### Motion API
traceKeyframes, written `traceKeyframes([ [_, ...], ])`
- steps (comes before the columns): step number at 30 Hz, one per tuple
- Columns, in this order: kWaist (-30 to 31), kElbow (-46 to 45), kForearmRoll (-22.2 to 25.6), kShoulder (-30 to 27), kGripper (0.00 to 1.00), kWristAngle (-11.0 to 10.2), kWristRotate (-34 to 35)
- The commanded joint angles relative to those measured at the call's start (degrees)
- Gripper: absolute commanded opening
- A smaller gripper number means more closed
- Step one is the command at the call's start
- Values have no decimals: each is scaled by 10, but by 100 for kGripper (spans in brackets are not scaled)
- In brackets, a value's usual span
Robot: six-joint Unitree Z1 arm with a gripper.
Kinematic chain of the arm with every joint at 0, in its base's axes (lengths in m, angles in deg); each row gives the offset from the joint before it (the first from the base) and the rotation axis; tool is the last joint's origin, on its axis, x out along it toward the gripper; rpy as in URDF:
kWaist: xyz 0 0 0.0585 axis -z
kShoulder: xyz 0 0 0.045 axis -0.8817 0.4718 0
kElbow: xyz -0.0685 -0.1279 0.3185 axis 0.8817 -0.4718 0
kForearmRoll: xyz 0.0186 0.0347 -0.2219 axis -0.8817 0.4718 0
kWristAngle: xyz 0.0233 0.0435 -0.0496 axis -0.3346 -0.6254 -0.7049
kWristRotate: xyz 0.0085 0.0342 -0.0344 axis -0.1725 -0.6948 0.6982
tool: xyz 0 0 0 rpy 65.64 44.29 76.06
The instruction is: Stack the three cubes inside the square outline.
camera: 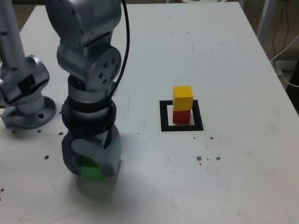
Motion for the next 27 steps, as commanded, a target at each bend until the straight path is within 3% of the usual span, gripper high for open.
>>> traceKeyframes([
  [1,0,4,4,-5,19,1,-4],
  [4,0,7,8,-5,10,4,-8],
  [10,-8,36,52,-16,8,-5,-21],
  [14,-52,104,134,-31,8,-30,-53],
  [21,-170,252,295,-35,8,-71,-173],
  [27,-255,358,356,-11,9,-83,-224],
])
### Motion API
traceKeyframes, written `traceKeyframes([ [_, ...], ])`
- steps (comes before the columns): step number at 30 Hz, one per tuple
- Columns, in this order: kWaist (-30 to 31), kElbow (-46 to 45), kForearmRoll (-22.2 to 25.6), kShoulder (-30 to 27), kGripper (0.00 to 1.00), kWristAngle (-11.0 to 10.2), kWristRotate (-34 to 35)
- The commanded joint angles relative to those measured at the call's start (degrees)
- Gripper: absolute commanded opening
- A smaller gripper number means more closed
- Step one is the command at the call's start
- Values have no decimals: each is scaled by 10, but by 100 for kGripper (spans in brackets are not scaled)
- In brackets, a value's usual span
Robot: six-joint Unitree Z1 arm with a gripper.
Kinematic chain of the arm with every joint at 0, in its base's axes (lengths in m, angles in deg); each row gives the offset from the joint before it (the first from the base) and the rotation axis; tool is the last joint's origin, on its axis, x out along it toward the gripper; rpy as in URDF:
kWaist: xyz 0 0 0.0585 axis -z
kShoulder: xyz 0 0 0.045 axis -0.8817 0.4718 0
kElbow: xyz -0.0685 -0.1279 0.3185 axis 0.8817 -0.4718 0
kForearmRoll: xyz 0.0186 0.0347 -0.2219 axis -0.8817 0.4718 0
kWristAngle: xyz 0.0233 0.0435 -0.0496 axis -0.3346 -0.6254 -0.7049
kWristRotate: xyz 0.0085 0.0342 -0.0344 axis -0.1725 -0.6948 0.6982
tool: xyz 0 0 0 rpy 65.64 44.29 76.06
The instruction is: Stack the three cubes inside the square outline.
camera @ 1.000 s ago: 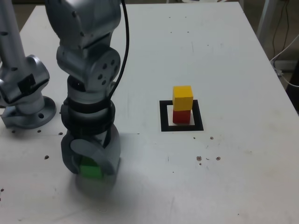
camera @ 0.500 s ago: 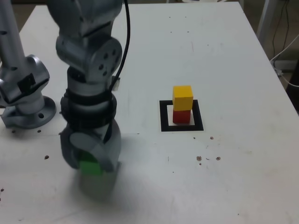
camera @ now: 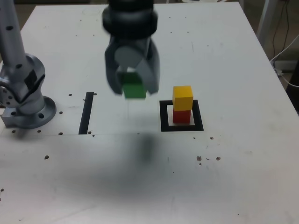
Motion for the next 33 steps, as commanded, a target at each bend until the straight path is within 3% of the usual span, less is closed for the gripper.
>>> traceKeyframes([
  [1,-23,67,40,16,9,-2,-4],
  [8,-67,123,56,50,9,-14,7],
  [33,-69,166,37,135,10,-18,7],
])
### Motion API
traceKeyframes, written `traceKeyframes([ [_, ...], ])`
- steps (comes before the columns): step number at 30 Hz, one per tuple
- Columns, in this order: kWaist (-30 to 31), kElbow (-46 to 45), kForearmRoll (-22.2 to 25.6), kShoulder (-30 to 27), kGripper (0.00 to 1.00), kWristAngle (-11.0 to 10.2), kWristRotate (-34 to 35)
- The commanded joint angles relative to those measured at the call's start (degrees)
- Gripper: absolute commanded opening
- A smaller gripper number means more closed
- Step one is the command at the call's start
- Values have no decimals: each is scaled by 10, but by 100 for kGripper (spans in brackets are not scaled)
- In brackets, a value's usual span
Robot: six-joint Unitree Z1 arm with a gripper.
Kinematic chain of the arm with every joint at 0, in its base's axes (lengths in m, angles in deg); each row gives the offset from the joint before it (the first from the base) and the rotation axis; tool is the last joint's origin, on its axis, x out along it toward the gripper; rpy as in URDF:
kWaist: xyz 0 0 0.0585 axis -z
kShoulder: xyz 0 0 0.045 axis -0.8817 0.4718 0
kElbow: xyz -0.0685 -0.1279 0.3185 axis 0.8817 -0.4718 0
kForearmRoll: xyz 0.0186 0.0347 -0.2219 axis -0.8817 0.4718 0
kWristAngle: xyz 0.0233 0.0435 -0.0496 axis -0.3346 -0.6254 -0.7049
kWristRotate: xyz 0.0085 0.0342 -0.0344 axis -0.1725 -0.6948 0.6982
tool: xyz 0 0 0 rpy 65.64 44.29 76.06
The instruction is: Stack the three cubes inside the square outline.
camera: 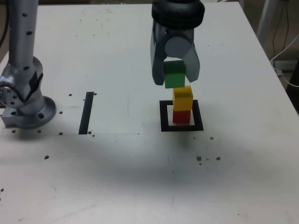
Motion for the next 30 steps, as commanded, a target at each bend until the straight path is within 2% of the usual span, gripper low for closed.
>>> traceKeyframes([
  [1,-1,6,-4,9,10,-1,-2],
  [20,-13,-11,-50,24,16,-4,-22],
  [30,-19,-15,-54,29,20,-6,-17],
])
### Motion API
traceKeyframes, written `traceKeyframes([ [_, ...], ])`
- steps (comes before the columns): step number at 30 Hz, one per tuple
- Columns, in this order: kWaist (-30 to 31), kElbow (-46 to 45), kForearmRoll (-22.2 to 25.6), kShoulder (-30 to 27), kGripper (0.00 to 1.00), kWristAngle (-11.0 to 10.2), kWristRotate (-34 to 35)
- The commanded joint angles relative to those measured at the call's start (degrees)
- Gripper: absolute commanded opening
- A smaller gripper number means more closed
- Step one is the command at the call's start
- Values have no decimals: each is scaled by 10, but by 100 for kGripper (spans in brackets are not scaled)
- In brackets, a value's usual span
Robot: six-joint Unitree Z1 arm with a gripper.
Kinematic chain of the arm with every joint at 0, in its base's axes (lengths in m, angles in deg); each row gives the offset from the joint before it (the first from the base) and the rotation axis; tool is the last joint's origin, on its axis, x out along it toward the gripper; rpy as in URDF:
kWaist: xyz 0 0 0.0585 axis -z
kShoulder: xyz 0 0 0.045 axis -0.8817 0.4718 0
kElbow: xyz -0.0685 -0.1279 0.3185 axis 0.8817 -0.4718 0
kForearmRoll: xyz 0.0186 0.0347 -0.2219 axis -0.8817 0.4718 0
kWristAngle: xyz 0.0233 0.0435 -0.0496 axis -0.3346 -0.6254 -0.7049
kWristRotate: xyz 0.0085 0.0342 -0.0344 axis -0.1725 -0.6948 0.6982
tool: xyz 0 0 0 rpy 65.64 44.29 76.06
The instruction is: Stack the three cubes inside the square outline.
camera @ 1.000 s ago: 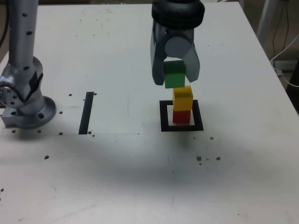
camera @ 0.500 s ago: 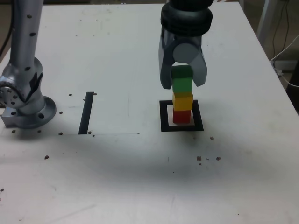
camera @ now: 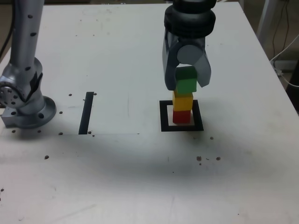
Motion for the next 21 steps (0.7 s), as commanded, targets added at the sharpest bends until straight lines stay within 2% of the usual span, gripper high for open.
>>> traceKeyframes([
  [1,-3,-2,-1,5,21,-2,1],
  [8,-4,-2,-2,11,27,-1,1],
  [14,-5,-2,-3,16,37,-1,1],
  [21,-6,-2,-2,16,38,-2,0],
])
